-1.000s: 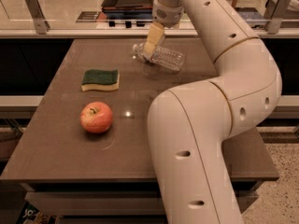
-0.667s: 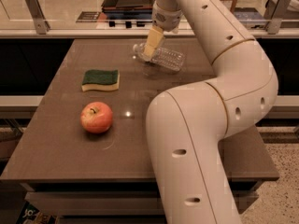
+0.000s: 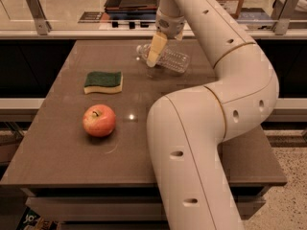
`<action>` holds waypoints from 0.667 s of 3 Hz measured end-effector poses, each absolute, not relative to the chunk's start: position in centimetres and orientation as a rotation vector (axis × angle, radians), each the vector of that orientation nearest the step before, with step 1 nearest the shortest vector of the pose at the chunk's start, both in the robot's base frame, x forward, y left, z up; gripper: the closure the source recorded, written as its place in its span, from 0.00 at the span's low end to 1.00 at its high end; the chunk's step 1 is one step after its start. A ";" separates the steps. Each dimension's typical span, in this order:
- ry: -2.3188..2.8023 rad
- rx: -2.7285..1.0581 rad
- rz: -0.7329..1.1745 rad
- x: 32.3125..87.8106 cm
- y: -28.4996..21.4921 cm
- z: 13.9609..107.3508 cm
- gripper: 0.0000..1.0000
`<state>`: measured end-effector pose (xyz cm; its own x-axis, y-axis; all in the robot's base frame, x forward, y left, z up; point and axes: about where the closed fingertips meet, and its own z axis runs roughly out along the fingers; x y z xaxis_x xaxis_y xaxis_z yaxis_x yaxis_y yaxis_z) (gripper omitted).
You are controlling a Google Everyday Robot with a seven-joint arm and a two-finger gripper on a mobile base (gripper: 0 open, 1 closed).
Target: Place water bottle upright
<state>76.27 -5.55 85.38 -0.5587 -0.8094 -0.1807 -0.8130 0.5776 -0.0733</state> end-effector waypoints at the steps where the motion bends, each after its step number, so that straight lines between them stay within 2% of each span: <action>1: 2.622 -1.368 0.024 76.4 -5.4 84.9 0.00; 2: 2.632 -1.383 0.028 76.3 -5.2 84.2 0.00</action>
Offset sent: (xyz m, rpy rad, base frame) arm -0.0261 -0.0142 -0.0029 -0.0772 0.1921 0.0204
